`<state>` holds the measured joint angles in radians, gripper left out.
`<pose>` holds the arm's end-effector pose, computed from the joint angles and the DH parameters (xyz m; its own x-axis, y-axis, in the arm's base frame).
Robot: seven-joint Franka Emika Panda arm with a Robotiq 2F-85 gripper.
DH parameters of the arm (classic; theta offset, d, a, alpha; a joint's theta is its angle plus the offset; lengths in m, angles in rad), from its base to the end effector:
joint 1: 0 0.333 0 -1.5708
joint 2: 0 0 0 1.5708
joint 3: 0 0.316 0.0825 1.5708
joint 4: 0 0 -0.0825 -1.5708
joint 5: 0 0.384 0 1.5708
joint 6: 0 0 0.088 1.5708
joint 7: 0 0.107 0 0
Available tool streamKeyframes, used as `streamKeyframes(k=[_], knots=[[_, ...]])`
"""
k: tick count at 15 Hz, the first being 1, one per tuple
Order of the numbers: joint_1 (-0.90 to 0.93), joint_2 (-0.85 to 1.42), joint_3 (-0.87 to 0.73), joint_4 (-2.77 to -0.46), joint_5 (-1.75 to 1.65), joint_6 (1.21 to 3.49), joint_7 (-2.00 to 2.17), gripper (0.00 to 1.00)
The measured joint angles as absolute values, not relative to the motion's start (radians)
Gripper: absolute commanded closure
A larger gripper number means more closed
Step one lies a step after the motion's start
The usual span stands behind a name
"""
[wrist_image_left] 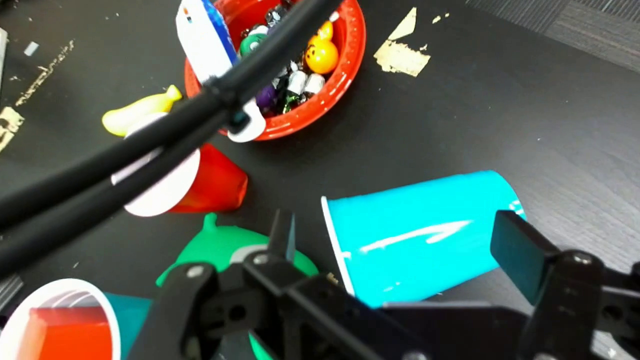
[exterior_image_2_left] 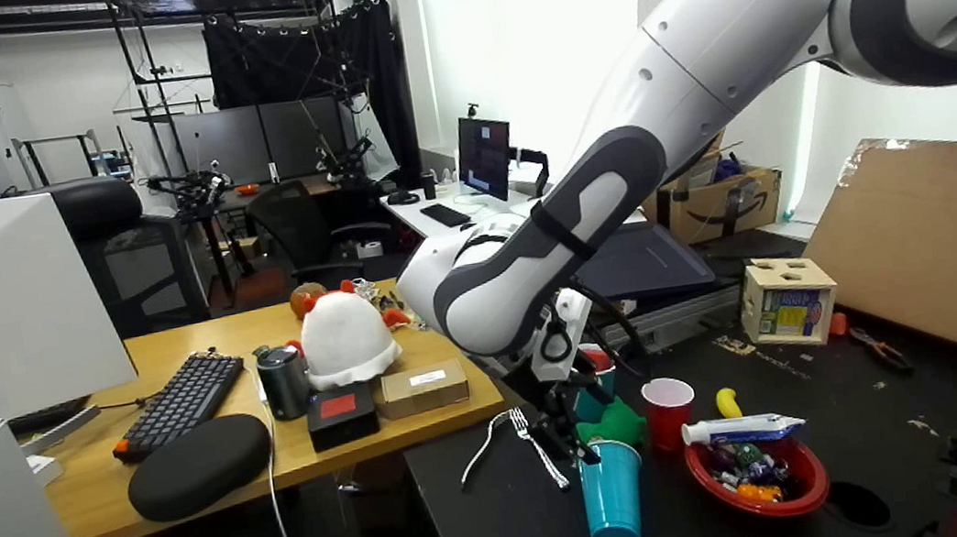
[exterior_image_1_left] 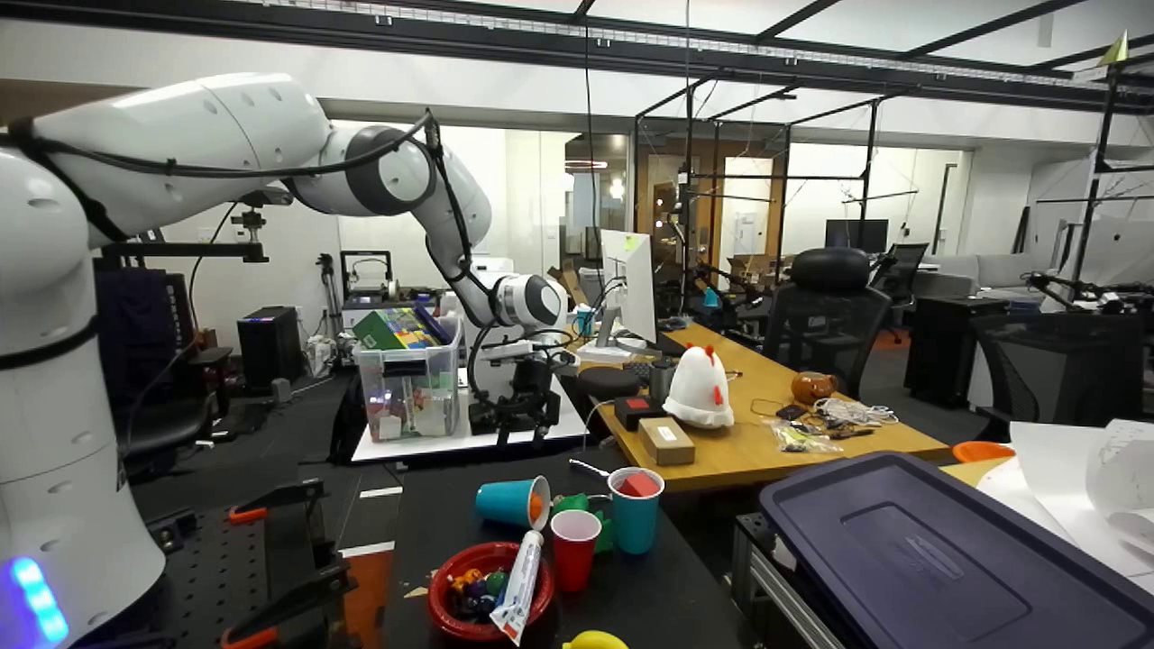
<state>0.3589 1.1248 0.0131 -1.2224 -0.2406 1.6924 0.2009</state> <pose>0.6226 0.2168 0.0479 0.8117 0.1398 -0.5672 0.3480 -0.8956 0.2773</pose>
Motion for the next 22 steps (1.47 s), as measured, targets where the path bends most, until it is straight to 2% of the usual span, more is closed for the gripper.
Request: streamKeyframes(k=[15,22], knots=[[0.196,1.074,-0.014,-1.474,-0.204,2.304,0.233,0.00],[0.138,1.056,0.059,-1.505,-0.078,2.383,0.132,0.00]])
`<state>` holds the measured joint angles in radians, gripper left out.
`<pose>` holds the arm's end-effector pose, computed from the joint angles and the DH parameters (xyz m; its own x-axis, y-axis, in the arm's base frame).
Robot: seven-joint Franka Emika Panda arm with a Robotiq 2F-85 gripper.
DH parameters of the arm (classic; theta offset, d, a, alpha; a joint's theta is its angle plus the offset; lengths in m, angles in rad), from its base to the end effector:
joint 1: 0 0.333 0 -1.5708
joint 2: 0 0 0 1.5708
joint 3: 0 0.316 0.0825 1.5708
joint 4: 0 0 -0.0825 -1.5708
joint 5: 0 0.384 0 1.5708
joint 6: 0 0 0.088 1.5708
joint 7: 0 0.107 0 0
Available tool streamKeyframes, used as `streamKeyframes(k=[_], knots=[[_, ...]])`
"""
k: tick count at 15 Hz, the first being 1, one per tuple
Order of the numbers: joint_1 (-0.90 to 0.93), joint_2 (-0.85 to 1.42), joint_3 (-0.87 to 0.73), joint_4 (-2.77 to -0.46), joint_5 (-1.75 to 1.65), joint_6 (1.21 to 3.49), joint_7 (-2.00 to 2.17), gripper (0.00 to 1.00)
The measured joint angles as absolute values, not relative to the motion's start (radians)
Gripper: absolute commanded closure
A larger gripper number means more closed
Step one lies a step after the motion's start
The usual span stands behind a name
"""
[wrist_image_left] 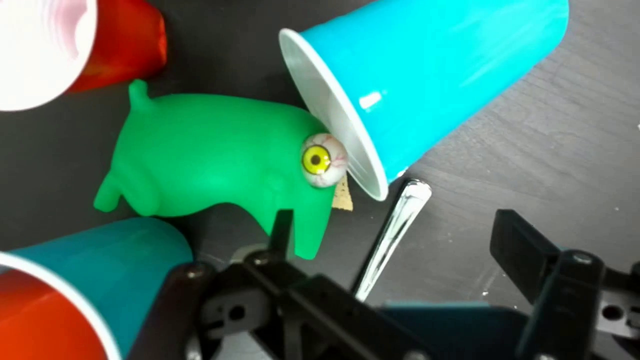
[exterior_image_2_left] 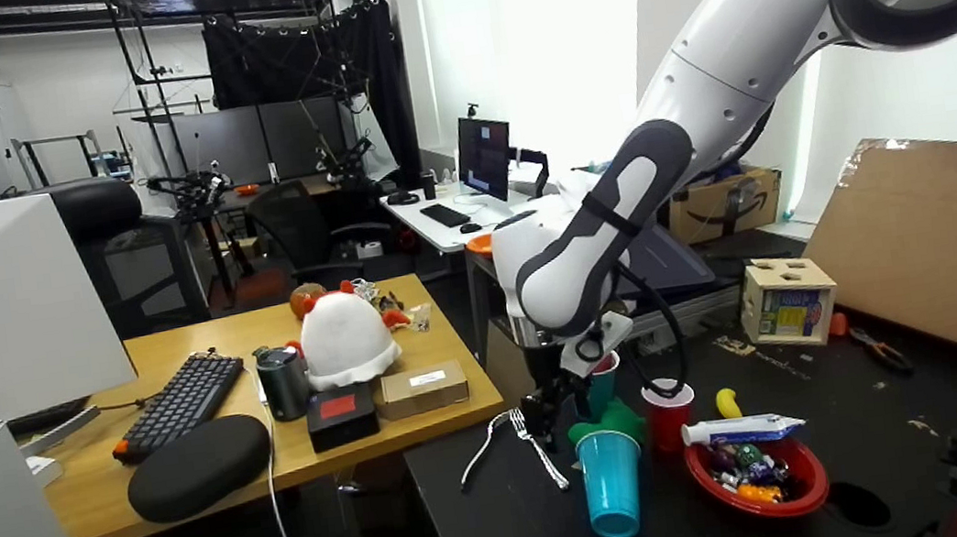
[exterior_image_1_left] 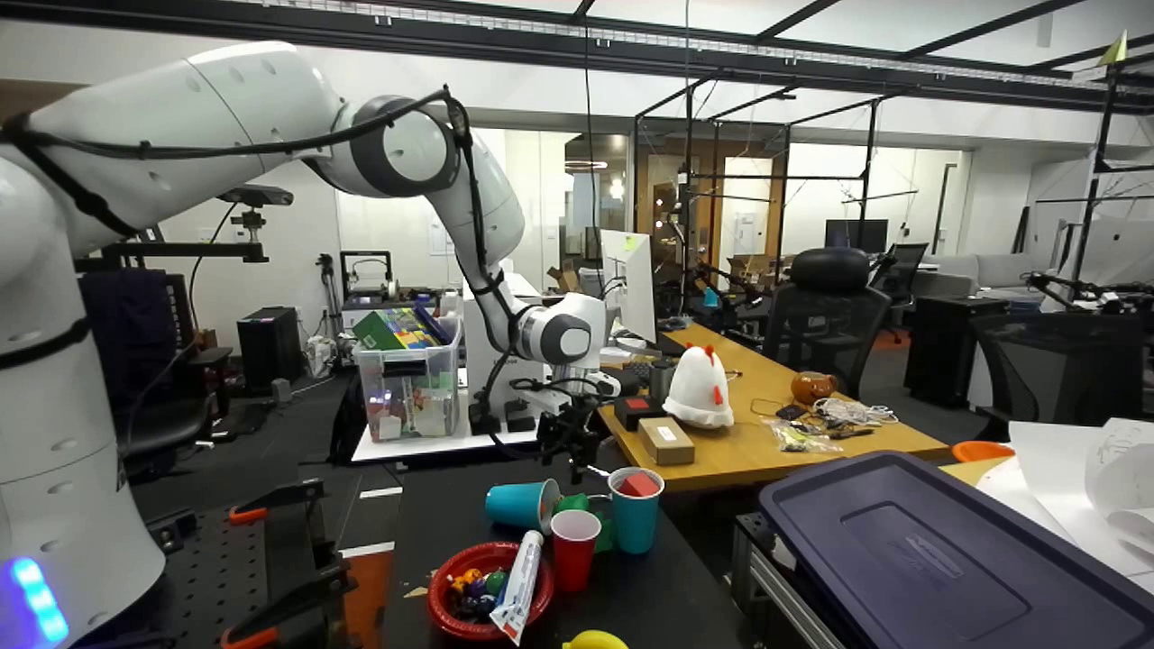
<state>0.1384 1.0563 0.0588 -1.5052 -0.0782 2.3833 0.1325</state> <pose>0.6513 0.1255 0.0207 0.9798 0.0979 -0.1742 0.1021 -0.9947 0.0149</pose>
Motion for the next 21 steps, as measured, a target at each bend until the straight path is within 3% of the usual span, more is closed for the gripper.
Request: streamKeyframes(k=[12,14,21], knots=[[0.078,1.037,0.092,-1.587,0.012,2.376,0.078,0.00],[0.062,1.037,0.103,-1.593,0.034,2.378,0.047,0.26],[-0.001,1.037,0.148,-1.596,0.098,2.378,-0.036,0.80]])
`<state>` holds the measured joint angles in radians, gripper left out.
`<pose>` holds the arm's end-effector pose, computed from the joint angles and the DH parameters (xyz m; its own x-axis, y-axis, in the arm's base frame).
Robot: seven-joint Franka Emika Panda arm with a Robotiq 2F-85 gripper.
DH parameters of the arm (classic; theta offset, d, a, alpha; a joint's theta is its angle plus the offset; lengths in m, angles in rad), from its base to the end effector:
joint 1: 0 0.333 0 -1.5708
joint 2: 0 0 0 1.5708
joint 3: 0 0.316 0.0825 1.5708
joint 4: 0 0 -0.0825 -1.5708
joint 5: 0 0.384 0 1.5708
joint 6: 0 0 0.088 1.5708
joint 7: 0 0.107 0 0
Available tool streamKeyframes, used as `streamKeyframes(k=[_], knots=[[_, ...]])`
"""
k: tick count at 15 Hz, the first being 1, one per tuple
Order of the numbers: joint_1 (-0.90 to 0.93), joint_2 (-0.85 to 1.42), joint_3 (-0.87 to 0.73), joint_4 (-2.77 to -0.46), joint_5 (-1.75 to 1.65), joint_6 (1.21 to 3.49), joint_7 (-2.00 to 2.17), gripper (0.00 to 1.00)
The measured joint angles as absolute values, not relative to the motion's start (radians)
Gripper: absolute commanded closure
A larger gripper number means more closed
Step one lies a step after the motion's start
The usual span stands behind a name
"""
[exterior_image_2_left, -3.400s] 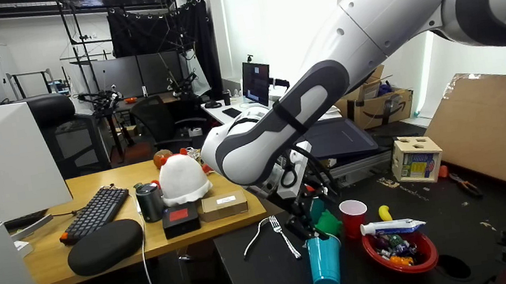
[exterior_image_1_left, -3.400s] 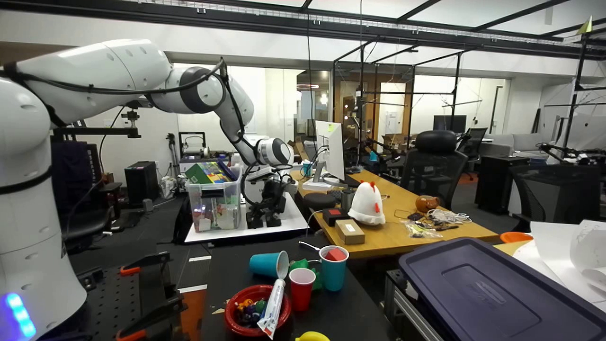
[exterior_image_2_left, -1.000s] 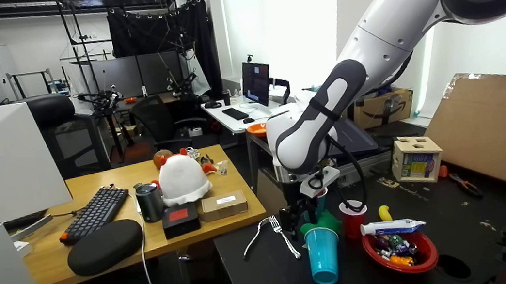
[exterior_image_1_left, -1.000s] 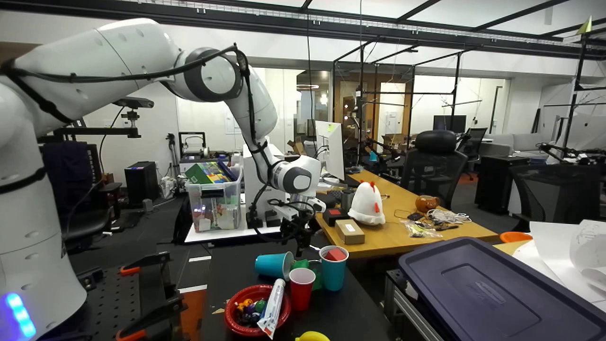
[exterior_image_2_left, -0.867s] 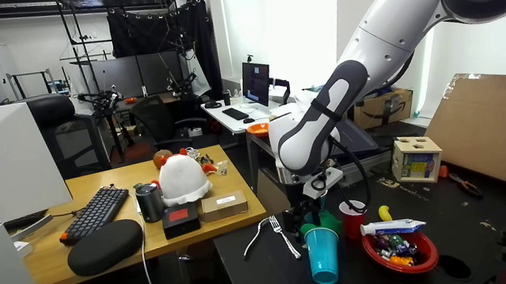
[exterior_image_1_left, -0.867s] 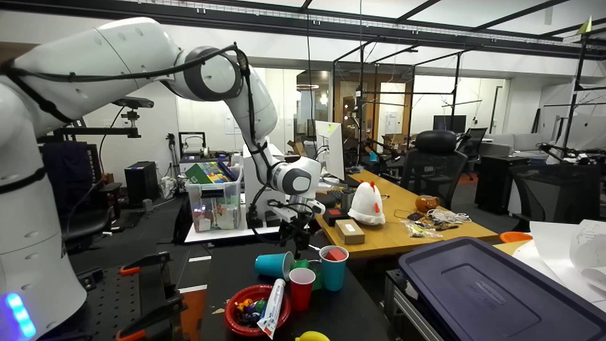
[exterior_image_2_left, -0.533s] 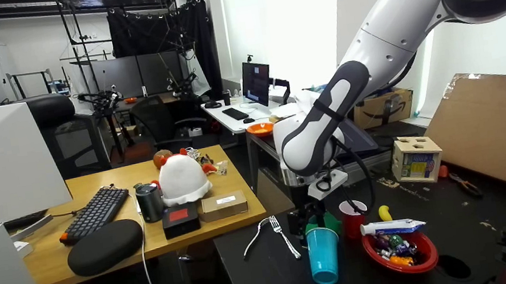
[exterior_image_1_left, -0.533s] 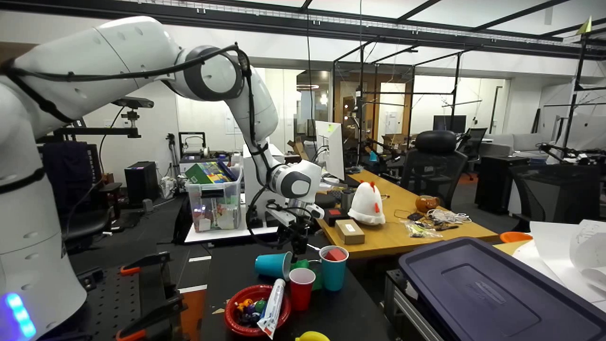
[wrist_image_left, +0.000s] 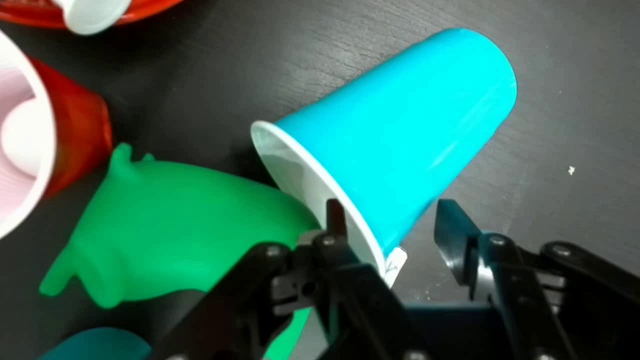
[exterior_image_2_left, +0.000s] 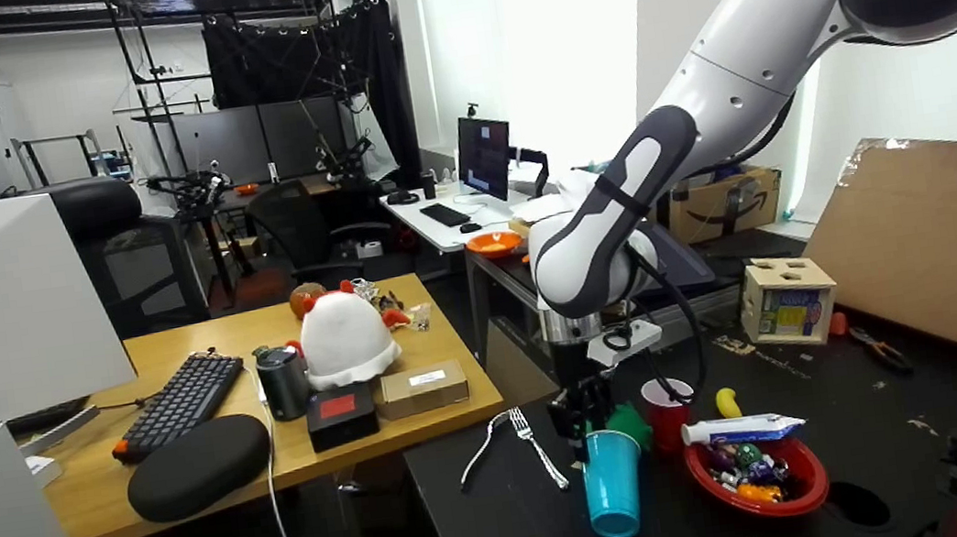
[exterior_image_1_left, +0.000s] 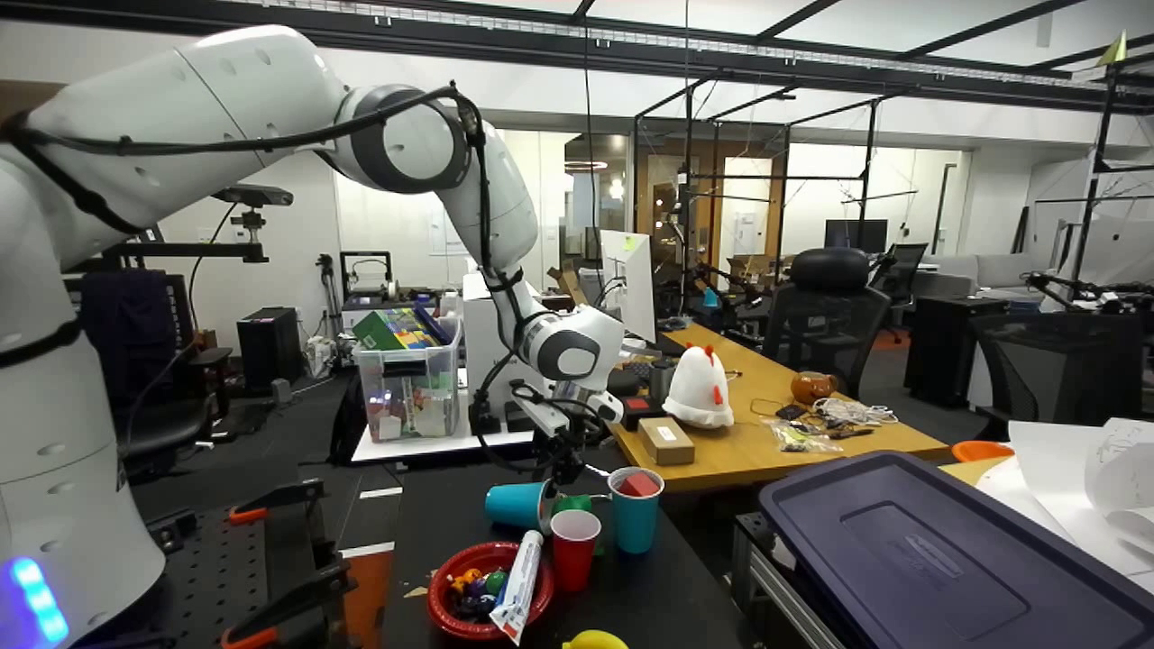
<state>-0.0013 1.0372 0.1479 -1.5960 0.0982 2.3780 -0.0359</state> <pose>0.6279 0.0895 0.0075 0.9658 0.0686 -0.2500 0.0224 -0.9828 -0.1831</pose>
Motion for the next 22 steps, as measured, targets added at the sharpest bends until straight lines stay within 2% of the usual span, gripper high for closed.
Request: streamKeyframes(k=[3,14,22], knots=[[-0.011,1.037,0.152,-1.596,0.110,2.378,-0.052,0.99],[0.004,1.035,0.157,-1.595,0.113,2.356,-0.023,0.99],[0.257,0.990,0.026,-1.595,0.000,2.352,0.248,0.99]])
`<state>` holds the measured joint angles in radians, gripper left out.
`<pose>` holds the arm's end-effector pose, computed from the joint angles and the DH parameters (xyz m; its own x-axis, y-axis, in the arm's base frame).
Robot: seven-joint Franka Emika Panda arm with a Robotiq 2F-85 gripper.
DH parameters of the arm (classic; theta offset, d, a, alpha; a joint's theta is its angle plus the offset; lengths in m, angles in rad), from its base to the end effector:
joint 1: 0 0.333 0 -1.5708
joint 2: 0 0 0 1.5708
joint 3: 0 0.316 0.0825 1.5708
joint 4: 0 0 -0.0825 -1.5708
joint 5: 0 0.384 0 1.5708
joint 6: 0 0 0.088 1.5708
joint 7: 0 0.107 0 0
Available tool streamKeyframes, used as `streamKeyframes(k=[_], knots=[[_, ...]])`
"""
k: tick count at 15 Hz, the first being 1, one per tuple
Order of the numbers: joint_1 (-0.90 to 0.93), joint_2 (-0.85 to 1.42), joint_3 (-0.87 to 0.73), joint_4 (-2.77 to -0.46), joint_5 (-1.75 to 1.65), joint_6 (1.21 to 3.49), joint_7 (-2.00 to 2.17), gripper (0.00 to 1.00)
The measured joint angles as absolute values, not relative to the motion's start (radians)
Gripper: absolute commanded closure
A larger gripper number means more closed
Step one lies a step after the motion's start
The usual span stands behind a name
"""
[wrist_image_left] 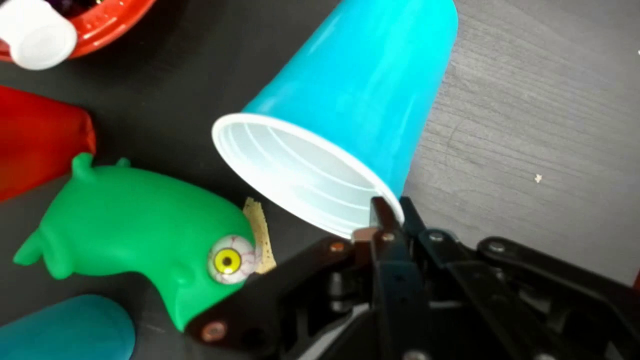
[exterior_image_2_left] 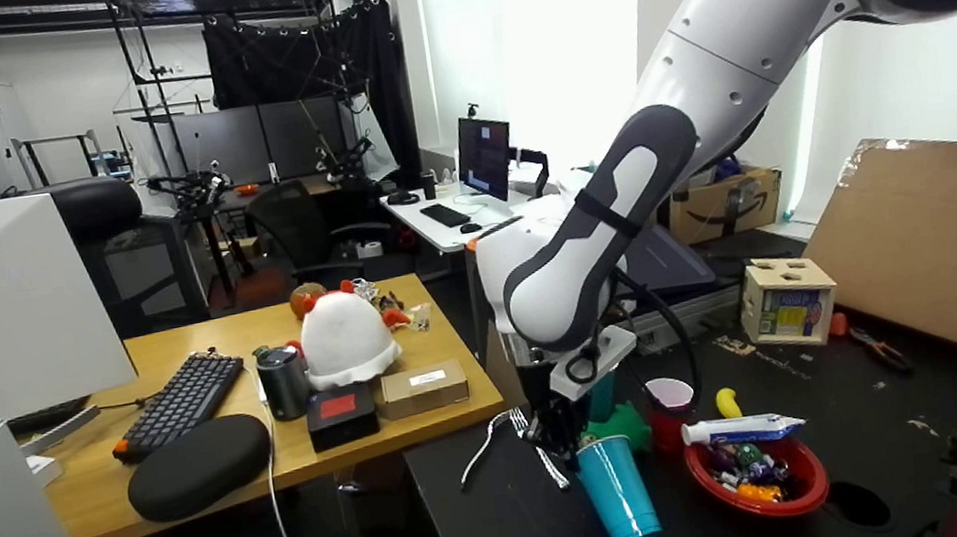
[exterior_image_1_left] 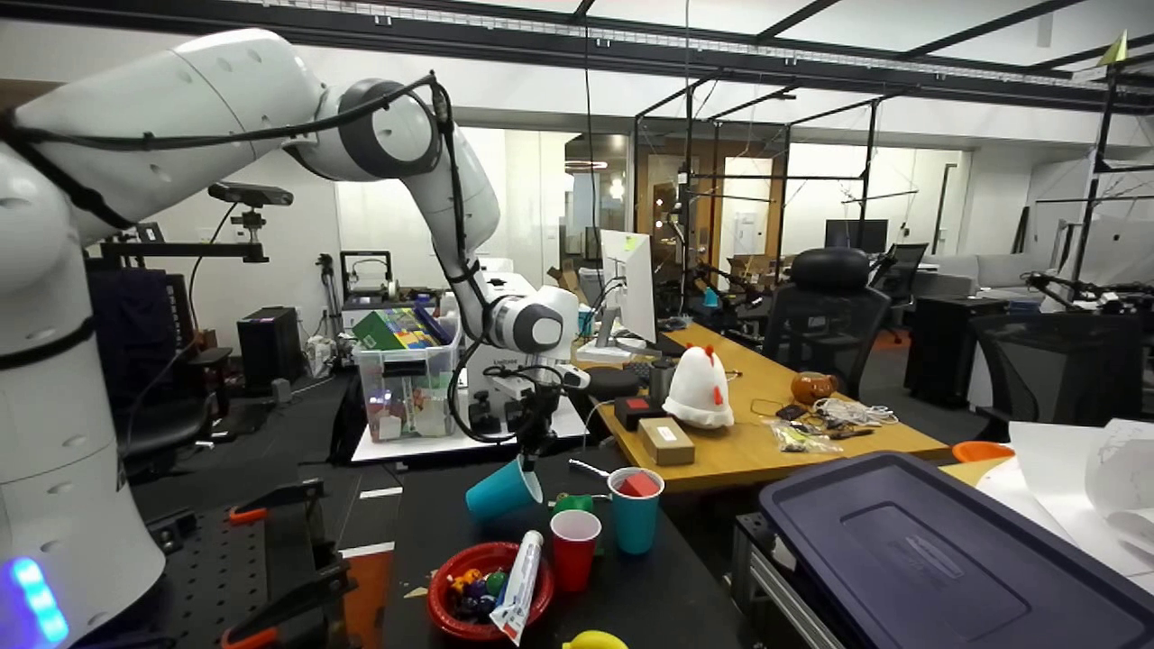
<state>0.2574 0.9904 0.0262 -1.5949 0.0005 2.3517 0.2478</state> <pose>0.6178 0.1791 0.0305 0.9730 0.0213 -0.2297 0.0302 -0.9989 0.0352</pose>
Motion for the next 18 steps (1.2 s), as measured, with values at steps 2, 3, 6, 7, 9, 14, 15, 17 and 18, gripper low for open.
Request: streamKeyframes(k=[2,3,6,7,9,14,15,17,18], knots=[[0.336,0.970,-0.021,-1.596,-0.051,2.351,0.339,0.99],[0.370,0.961,-0.044,-1.597,-0.076,2.350,0.382,0.99],[0.456,0.938,-0.112,-1.597,-0.153,2.340,0.507,0.99],[0.478,0.935,-0.131,-1.597,-0.176,2.338,0.545,0.99],[0.512,0.934,-0.167,-1.598,-0.220,2.338,0.625,0.99],[0.543,0.935,-0.205,-1.619,-0.311,2.343,0.805,0.99],[0.545,0.936,-0.208,-1.623,-0.327,2.346,0.838,0.99],[0.547,0.938,-0.210,-1.631,-0.361,2.354,0.897,0.99],[0.547,0.939,-0.210,-1.633,-0.377,2.358,0.920,0.99]])
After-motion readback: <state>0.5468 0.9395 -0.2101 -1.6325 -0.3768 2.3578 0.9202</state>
